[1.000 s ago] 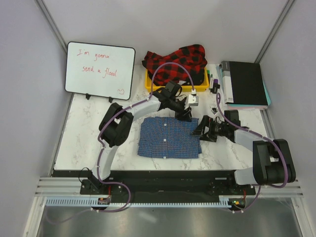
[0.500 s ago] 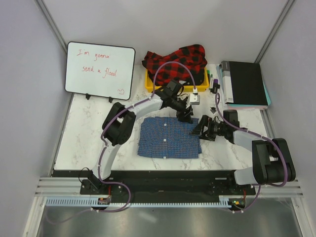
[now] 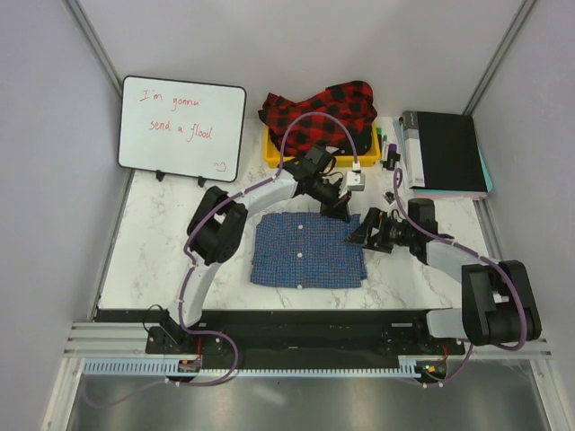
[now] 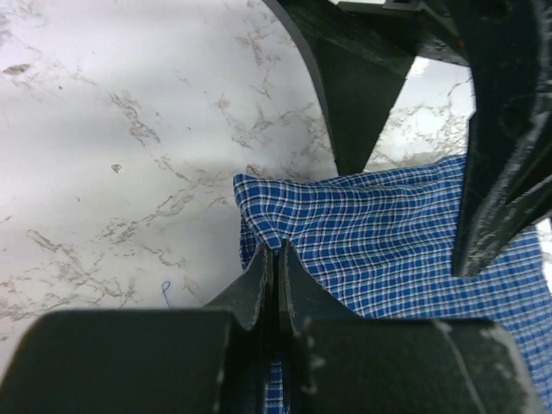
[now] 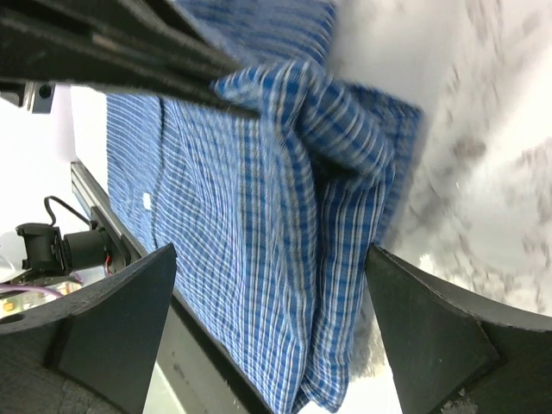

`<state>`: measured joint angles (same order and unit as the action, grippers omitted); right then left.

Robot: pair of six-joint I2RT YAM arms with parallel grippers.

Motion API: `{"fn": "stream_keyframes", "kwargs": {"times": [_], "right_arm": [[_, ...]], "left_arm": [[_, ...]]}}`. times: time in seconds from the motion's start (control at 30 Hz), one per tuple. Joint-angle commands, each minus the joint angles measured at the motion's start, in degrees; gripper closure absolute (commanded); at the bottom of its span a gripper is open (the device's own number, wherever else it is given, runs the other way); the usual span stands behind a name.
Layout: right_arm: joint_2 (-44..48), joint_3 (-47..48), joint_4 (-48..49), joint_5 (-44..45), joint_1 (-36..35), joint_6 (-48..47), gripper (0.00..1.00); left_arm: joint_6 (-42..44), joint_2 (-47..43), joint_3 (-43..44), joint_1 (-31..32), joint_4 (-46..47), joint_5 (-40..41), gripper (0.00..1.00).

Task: Fold and stack the long sleeve shirts
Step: Fold the shirt

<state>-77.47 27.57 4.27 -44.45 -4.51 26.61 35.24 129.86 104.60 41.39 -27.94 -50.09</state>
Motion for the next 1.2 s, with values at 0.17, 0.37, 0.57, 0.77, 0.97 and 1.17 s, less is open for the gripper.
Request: {"fn": "stream_keyframes", "kwargs": {"times": [0.17,0.37,0.57,0.77,0.97,1.17], "right_arm": [[4.26,-2.35,11.54,-1.34,-1.20,2.57,0.02],[6.71,-4.19,10.94,-1.70,-3.39,8.89,0.08],[10.06,-5.86,5.59,-0.74,-4.36,15.56,0.15],[10.76,-8.15,-3.04,0.94,-4.63,21.99,0.13],[9.71,-8.59,-4.46,1.12,-4.80,22.43,0.20],[6.81,-8.15,0.63,4.19,-4.98,19.80,1.00]], "left_arm": [[-2.99,-10.95,-1.15,0.27,-0.71,-3.44,0.98],[-3.16,-10.42,-1.24,0.19,-0.71,-0.98,0.98],[-6.93,-9.45,-0.53,-0.78,2.27,4.02,0.98],[-8.79,-9.54,-0.97,-1.48,5.52,6.13,0.98],[-9.58,-9.89,-2.38,-1.83,7.46,7.98,0.98],[-8.35,-9.46,-3.79,-2.01,7.99,9.21,0.98]]}}
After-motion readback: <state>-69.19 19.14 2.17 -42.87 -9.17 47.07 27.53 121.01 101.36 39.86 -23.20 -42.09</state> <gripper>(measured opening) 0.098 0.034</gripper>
